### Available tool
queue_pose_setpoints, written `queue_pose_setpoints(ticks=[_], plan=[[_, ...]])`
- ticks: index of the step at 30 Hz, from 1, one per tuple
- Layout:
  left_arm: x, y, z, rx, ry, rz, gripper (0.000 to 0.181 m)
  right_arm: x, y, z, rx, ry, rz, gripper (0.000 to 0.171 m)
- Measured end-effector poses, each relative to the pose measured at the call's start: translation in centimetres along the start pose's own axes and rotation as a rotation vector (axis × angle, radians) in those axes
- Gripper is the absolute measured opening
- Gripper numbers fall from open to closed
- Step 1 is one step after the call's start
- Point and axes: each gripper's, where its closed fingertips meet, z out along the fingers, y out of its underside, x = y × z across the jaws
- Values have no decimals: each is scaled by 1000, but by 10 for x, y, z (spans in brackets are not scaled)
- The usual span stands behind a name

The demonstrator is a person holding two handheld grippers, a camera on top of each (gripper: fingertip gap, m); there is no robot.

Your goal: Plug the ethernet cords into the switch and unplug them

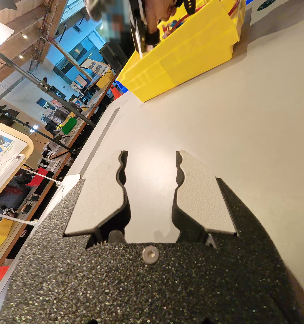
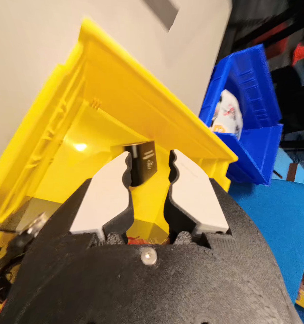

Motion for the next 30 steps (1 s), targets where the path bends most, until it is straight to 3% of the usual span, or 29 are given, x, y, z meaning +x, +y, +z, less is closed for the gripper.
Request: queue_pose_setpoints(ticks=[5,10,13,16,20,23,26,30], plan=[[-3,-6,-16,-6,-49,2,55,11,-14,-66,270,-11,81,45],[-14,-3,-55,-51,-184,-32,55,-16,28,-134,456,-84,86,43],[-30,9,-105,-95,-326,-102,56,-53,75,-159,535,-156,75,41],[-57,34,-183,-173,-536,-190,56,-95,113,-177,640,-267,155,41],[-99,82,-310,-282,-867,-442,60,-139,130,-178,731,-326,253,45],[-112,125,-375,-399,-997,-635,75,-149,111,-171,793,-281,291,53],[-105,168,-402,-514,-1047,-738,83,-151,91,-158,792,-251,346,62],[-95,208,-389,-607,-1003,-781,82,-148,78,-145,748,-108,352,68]])
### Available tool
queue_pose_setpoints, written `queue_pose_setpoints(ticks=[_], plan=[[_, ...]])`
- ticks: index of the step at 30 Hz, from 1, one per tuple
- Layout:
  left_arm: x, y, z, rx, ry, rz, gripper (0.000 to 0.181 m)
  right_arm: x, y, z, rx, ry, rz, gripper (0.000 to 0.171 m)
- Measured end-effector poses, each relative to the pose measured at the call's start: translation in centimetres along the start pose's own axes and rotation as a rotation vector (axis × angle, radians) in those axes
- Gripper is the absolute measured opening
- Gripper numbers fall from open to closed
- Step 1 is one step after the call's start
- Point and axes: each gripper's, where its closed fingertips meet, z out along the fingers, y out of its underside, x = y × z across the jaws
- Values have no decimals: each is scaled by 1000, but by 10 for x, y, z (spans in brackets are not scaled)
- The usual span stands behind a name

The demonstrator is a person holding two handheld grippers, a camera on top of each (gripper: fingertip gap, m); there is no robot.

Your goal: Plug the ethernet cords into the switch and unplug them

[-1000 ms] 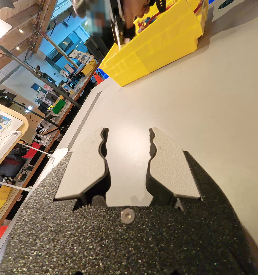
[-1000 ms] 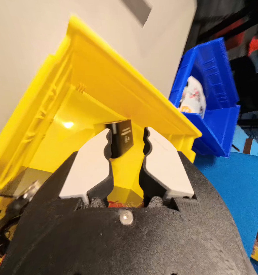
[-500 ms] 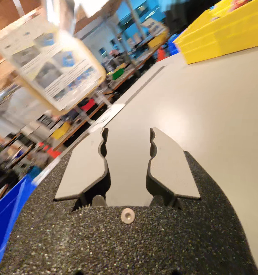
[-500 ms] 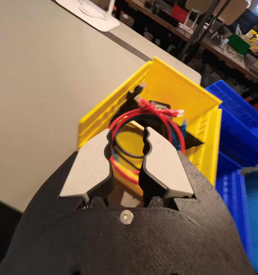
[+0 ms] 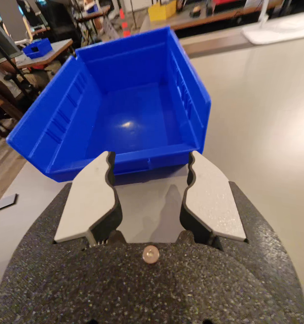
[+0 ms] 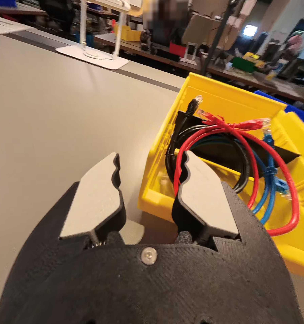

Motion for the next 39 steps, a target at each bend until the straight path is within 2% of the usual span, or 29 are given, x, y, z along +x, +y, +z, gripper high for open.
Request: queue_pose_setpoints(ticks=[2,5,10,16,19,22,24,26,28,34,39], plan=[[-1,-2,8,-3,-56,67,85,5,-3,5,4,93,-49,68],[11,-7,17,-7,-37,76,75,8,-2,11,-20,184,-115,68],[31,-11,16,-19,23,79,78,4,-5,14,-19,265,-206,62],[60,-34,7,28,69,117,76,5,-3,15,-45,304,-243,57],[72,-30,26,-16,77,143,75,10,0,18,-68,318,-242,44],[78,-25,41,-38,86,130,58,14,1,18,-68,332,-260,25],[76,-24,45,-34,61,145,46,14,0,19,-65,321,-254,23],[74,-27,45,-20,41,171,23,13,0,20,-61,298,-239,21],[68,-28,45,-4,11,187,8,10,-1,22,-52,251,-201,15],[83,-25,28,70,144,273,9,8,-3,20,-34,172,-156,4],[115,-16,-11,148,425,367,10,-20,-11,29,7,-32,-157,5]])
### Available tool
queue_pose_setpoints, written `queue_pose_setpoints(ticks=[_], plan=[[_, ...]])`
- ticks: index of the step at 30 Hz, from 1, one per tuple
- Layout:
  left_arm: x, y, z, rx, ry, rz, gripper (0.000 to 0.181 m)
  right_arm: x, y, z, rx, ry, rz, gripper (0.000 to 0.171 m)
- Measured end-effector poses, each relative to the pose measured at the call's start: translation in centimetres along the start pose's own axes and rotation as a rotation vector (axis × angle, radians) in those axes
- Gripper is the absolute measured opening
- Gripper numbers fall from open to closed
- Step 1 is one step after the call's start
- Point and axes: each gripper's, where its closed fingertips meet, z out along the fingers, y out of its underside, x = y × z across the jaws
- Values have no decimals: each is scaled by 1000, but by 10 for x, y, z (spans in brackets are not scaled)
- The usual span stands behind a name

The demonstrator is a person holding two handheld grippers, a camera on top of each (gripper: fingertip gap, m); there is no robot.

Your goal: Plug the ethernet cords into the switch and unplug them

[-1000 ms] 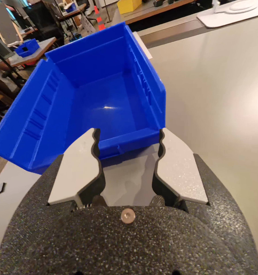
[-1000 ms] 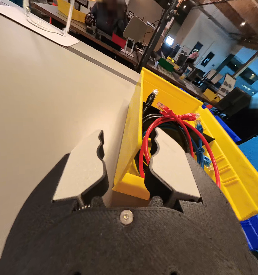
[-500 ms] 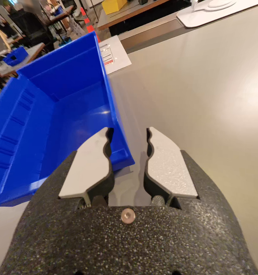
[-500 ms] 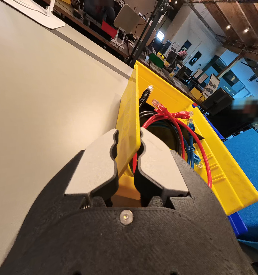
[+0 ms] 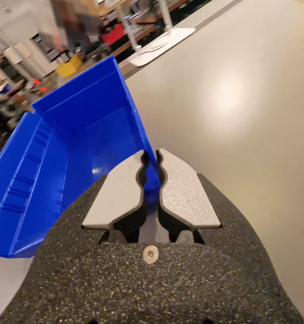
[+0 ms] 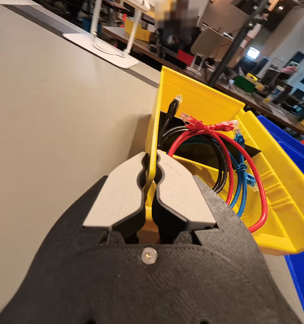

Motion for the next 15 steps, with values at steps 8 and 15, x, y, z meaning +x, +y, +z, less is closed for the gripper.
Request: queue_pose_setpoints(ticks=[8,15], plan=[[68,-6,-53,198,523,178,6,-36,-24,37,96,-401,-53,6],[115,-6,-105,328,930,235,4,-62,-40,63,150,-786,-76,6]])
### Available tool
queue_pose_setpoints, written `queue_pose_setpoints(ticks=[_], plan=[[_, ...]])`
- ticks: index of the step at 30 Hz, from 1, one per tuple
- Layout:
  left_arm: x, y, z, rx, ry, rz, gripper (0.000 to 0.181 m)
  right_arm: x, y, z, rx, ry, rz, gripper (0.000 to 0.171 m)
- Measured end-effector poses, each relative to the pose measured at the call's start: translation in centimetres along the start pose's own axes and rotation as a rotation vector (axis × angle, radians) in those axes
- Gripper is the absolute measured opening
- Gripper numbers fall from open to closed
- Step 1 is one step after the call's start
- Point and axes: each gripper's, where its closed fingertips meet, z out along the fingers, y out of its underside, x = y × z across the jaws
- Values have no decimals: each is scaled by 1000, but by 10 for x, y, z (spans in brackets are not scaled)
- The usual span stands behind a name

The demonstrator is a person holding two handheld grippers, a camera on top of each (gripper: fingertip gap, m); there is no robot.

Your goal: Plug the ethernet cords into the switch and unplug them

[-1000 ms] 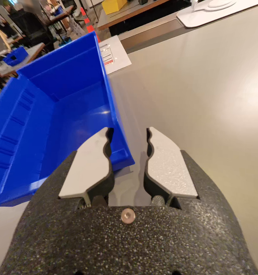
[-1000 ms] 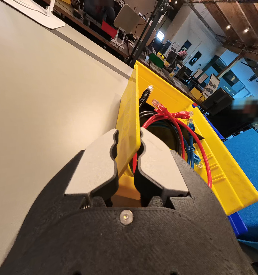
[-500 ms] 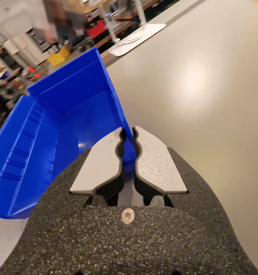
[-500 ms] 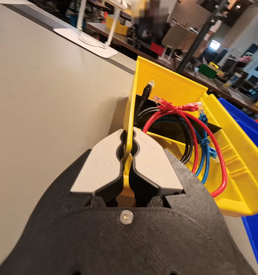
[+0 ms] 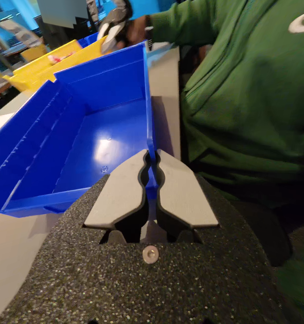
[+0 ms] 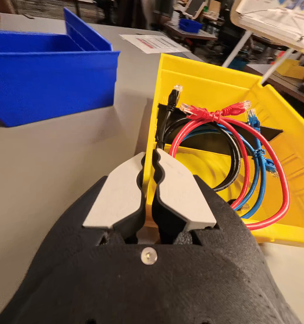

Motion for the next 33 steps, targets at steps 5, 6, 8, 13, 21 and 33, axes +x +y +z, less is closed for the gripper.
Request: queue_pose_setpoints(ticks=[5,6,8,13,21,33], plan=[[20,-12,18,45,149,49,4,0,-16,44,31,-142,-57,6],[21,-15,25,48,160,55,4,-2,-21,55,37,-164,-69,6],[22,-21,41,54,182,63,4,-9,-31,80,50,-212,-93,6],[23,-35,78,71,208,98,4,-35,-58,140,80,-334,-133,5],[23,-45,101,85,151,153,6,-48,-81,171,79,-244,-148,25],[-118,-75,7,260,-525,-321,70,-6,-47,-36,-85,236,299,63]])
